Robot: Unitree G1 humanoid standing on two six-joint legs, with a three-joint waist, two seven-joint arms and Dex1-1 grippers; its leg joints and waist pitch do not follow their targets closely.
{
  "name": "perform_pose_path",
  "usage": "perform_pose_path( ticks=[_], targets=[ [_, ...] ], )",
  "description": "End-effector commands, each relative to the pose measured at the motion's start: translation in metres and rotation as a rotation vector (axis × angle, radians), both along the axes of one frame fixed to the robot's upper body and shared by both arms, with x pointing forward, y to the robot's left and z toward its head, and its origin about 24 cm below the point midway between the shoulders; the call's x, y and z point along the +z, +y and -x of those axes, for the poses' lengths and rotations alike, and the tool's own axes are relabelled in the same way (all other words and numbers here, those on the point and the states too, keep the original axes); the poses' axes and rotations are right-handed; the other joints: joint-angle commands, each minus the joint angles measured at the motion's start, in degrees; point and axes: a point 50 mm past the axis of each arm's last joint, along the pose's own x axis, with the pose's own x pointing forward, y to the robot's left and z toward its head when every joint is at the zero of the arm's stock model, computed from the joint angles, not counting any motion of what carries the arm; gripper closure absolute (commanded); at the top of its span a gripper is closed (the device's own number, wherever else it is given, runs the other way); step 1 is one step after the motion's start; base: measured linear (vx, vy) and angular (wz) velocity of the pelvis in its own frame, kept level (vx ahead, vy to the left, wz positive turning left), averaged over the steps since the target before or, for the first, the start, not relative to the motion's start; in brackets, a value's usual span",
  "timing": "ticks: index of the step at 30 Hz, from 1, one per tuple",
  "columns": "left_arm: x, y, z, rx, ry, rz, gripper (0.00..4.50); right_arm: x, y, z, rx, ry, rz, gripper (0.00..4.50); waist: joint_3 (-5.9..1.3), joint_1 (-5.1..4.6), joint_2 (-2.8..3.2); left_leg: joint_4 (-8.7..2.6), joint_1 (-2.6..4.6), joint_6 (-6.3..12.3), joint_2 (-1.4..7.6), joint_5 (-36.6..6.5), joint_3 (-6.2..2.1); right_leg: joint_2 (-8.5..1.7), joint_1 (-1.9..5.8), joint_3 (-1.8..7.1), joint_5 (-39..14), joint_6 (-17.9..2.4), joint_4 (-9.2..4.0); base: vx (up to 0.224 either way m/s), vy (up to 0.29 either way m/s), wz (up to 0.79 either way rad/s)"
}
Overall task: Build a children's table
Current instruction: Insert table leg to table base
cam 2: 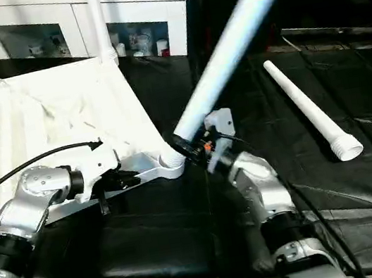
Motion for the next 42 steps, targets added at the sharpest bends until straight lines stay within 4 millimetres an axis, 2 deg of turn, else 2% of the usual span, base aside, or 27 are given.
perform_pose_path(
  ticks=[1,4,6,7,10,11,12,14,15,18,22,28,32,35,38,40,42],
  targets=[
    [0.009,0.000,-0.006,0.000,-0.051,-0.022,4.50,-0.030,-0.012,0.015,0.035,0.118,0.099,2.61,-3.99,-0.10,0.83,-3.10,2.03,0.58,-0.24,-12.6,0.71,-1.86,2.34,0.67,3.0,-13.2,-3.33,0.000,0.000,0.00],
    [0.010,0.001,-0.007,0.003,-0.053,-0.026,4.50,-0.034,-0.018,0.021,0.094,0.104,0.184,2.61,-3.78,-0.01,0.58,-3.19,1.96,0.06,-0.27,-13.9,0.68,-1.92,2.48,0.67,0.9,-12.7,-3.64,0.000,0.000,0.00],
    [0.010,0.002,-0.008,0.005,-0.055,-0.030,4.50,-0.034,-0.021,0.022,0.108,0.101,0.201,2.61,-3.32,-0.28,0.48,-3.59,1.94,-0.58,-0.31,-17.9,0.61,-2.12,2.16,0.74,-6.4,-12.0,-4.31,0.000,0.000,0.00],
    [0.010,0.002,-0.008,0.006,-0.057,-0.032,4.50,-0.034,-0.023,0.023,0.112,0.102,0.207,2.61,-3.12,-0.46,0.49,-3.78,2.30,-1.17,-0.21,-20.9,0.52,-2.23,1.89,0.80,-11.2,-11.5,-4.72,0.000,0.000,0.00],
    [0.011,0.003,-0.009,0.003,-0.058,-0.037,4.50,-0.033,-0.027,0.022,0.109,0.097,0.217,2.61,-3.00,-0.64,0.37,-4.02,2.55,-1.82,-0.11,-23.7,0.30,-2.37,1.71,0.90,-16.6,-10.6,-5.21,0.000,0.000,0.00],
    [0.011,0.003,-0.009,-0.004,-0.058,-0.039,4.50,-0.031,-0.027,0.021,0.103,0.089,0.209,2.61,-3.09,-0.72,0.36,-4.07,2.47,-1.97,-0.08,-23.1,0.21,-2.37,1.77,0.90,-16.2,-10.6,-5.19,0.000,0.000,0.00],
    [0.011,0.003,-0.009,-0.012,-0.057,-0.041,4.50,-0.027,-0.026,0.019,0.098,0.080,0.196,2.61,-3.31,-0.77,0.51,-3.98,2.40,-1.91,-0.09,-22.0,0.27,-2.34,1.74,0.93,-14.0,-11.2,-5.02,0.000,0.000,0.00],
    [0.010,0.002,-0.008,-0.026,-0.055,-0.045,4.50,-0.020,-0.023,0.015,0.093,0.063,0.161,2.61,-3.65,-0.80,0.26,-3.76,2.12,-1.30,-0.09,-19.1,0.28,-2.19,2.09,0.85,-8.5,-12.0,-4.40,0.000,0.000,0.00],
    [0.010,0.002,-0.007,-0.031,-0.054,-0.047,4.50,-0.017,-0.021,0.014,0.094,0.058,0.145,2.61,-3.56,-0.79,0.42,-3.78,2.16,-1.01,-0.10,-18.5,0.31,-2.05,2.00,0.79,-7.1,-12.4,-4.33,0.000,0.000,0.00],
    [0.008,-0.001,-0.004,-0.063,-0.040,-0.044,4.50,0.001,-0.008,0.008,0.097,0.033,0.025,2.61,-3.88,-0.71,0.29,-3.38,2.01,0.70,-0.20,-14.8,0.52,-2.02,2.36,0.78,-1.0,-13.6,-3.71,0.000,0.000,0.00],
    [0.006,-0.004,-0.002,-0.075,-0.031,-0.042,4.50,0.018,0.005,0.004,0.125,0.025,-0.096,2.61,-4.13,-0.60,0.43,-3.09,1.93,1.99,-0.13,-11.5,0.57,-1.90,2.26,0.62,4.5,-14.5,-3.10,0.000,0.000,0.00],
    [0.007,-0.005,-0.002,-0.087,-0.029,-0.041,4.50,0.027,0.007,-0.003,0.099,0.015,-0.153,2.61,-3.91,-0.24,0.51,-3.28,2.08,0.64,-0.02,-13.0,0.69,-2.10,1.98,0.69,1.5,-13.8,-3.31,0.000,0.000,0.00],
    [0.008,-0.005,-0.001,-0.094,-0.028,-0.037,4.50,0.022,0.007,-0.007,0.018,0.018,-0.123,2.61,-3.98,0.05,0.37,-3.25,1.94,-0.18,-0.15,-12.1,0.75,-2.15,2.03,0.69,2.5,-13.4,-3.16,0.000,0.000,0.00],
    [0.007,-0.005,0.000,-0.096,-0.027,-0.040,4.50,0.012,0.007,-0.010,-0.054,0.041,-0.086,2.61,-3.99,0.04,0.50,-3.27,2.06,-0.82,-0.18,-12.2,0.78,-2.16,1.92,0.70,1.8,-13.3,-3.22,0.000,0.000,0.00],
    [0.007,-0.005,-0.001,-0.096,-0.029,-0.041,4.50,0.005,0.007,-0.009,-0.060,0.064,-0.084,2.61,-3.95,0.10,0.45,-3.26,1.98,-0.53,-0.20,-12.4,0.76,-2.08,2.07,0.72,2.0,-12.9,-3.20,0.000,0.000,0.00],
    [0.008,-0.006,-0.001,-0.095,-0.030,-0.040,4.50,0.003,0.009,-0.008,-0.054,0.069,-0.092,2.61,-3.94,0.13,0.14,-3.26,1.92,-0.13,-0.18,-12.4,0.78,-2.15,2.15,0.72,1.6,-12.8,-3.22,0.000,0.000,0.00],
    [0.009,-0.006,-0.002,-0.095,-0.032,-0.040,4.50,0.003,0.011,-0.009,-0.050,0.073,-0.107,2.61,-3.94,0.13,0.23,-3.24,1.93,0.23,-0.17,-12.1,0.78,-2.10,2.09,0.72,1.8,-12.8,-3.20,0.000,0.000,0.00]
  ],
)
